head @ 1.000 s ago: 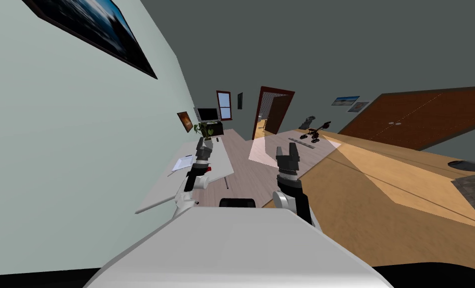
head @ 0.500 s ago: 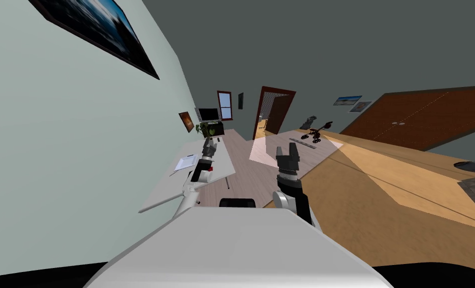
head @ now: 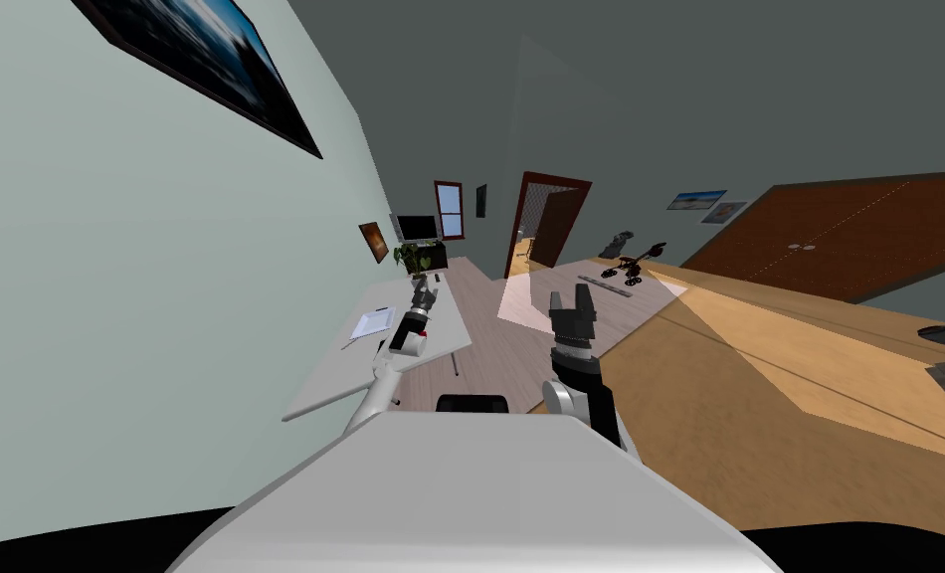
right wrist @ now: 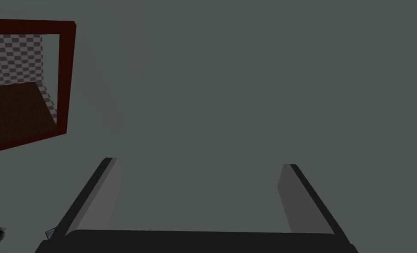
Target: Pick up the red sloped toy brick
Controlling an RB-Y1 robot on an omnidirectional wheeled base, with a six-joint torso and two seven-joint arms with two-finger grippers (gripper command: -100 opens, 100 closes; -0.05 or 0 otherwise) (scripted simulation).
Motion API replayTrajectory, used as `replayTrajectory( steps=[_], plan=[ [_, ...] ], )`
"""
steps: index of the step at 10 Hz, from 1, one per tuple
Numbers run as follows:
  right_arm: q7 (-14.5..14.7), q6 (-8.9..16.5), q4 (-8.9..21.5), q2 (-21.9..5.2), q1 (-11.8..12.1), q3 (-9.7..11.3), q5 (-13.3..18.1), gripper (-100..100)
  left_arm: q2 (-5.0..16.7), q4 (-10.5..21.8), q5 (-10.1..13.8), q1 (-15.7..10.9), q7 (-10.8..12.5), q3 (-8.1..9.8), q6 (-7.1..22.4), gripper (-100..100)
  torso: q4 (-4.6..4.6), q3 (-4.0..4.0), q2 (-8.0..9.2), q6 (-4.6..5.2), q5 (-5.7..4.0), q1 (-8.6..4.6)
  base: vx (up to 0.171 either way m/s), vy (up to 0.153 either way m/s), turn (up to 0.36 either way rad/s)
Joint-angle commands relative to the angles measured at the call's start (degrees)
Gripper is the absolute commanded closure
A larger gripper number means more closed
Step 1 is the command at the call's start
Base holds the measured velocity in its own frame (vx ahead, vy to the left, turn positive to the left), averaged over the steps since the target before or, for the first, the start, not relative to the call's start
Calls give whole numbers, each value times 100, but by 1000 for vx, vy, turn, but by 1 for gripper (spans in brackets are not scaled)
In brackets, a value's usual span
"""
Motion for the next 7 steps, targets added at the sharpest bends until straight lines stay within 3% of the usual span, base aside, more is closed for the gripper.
replayTrajectory(
  steps=[1,3,4,6,7],
  plan=[
    [0,0,0,0,0,0,0,0,24,286,64,-286,46,-50,286,-100,0,0,0,0,0,0,-4,25,42],
    [0,0,0,0,0,0,0,0,24,444,64,-323,46,-50,375,-100,1,2,3,0,-1,-4,-4,11,4],
    [0,0,0,0,0,0,0,0,46,663,130,-592,95,-91,646,-100,1,2,4,0,-2,-8,-9,9,44],
    [0,0,0,0,0,0,0,0,46,809,130,-599,95,-91,682,-100,1,3,6,0,-2,-8,-4,3,8],
    [0,0,0,0,0,0,0,0,59,1030,201,-872,145,-134,995,-100,1,3,5,0,-2,-10,-8,3,46]
  ],
)
